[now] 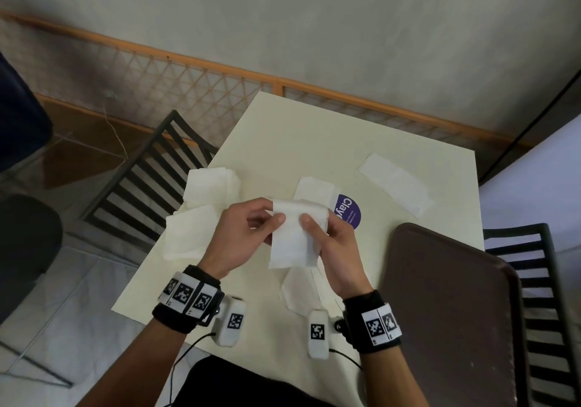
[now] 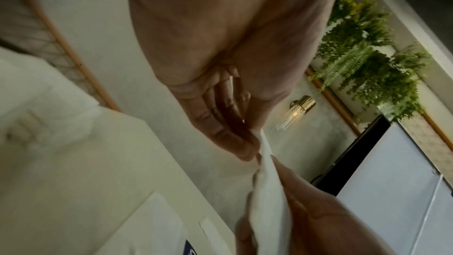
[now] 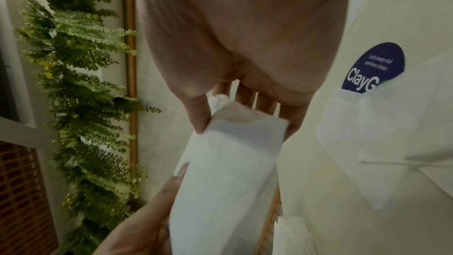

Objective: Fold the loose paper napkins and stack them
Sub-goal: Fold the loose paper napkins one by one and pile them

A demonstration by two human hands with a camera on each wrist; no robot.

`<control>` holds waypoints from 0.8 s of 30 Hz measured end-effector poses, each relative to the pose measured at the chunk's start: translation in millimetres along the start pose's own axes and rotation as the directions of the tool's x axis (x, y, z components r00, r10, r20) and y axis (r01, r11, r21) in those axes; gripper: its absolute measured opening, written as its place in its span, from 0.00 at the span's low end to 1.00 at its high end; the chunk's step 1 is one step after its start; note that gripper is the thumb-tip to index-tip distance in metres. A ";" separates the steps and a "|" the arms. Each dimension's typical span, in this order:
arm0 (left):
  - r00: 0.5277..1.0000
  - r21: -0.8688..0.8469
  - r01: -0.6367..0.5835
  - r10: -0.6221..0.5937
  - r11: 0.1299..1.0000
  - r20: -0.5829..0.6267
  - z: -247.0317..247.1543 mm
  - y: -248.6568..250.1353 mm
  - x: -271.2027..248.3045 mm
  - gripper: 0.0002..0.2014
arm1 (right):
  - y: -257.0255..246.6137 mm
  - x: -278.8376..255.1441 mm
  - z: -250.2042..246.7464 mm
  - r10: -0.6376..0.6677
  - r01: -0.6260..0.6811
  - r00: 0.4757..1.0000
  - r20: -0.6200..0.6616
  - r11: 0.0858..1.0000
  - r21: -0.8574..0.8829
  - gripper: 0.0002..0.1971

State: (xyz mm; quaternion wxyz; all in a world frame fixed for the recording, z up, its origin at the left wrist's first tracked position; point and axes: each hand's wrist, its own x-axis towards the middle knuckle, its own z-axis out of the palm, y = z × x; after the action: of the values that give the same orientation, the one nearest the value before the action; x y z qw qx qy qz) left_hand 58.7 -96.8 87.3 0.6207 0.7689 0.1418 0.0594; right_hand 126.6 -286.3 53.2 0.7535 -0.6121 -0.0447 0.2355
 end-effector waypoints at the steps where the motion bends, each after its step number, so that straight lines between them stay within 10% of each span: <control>1: 1.000 0.023 -0.029 0.029 0.999 0.002 -4.5 -0.5 -0.7 0.04 | -1.3 1.9 0.0 -0.026 0.026 1.000 -0.010 1.000 0.002 0.13; 9: 0.989 -0.051 -0.147 0.148 0.988 0.013 -23.9 13.5 -4.8 0.12 | -8.7 5.4 2.3 -0.174 0.174 0.985 -0.007 0.983 0.054 0.09; 14: 0.996 -0.225 -0.087 0.082 0.971 -0.031 -20.2 17.7 -6.7 0.15 | -10.6 8.6 -0.4 -0.218 0.217 0.976 0.010 0.975 0.049 0.23; 24: 0.986 -0.061 -0.155 0.150 0.986 -0.071 -24.5 11.8 -12.4 0.10 | -21.6 8.4 15.7 -0.166 0.166 0.986 0.009 0.986 -0.003 0.04</control>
State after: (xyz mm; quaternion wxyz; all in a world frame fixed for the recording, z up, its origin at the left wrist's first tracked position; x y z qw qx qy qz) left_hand 42.0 -79.6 105.2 0.6344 0.7541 0.1008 0.1368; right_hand 134.9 -271.8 75.6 0.7692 -0.6067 -0.0993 0.1745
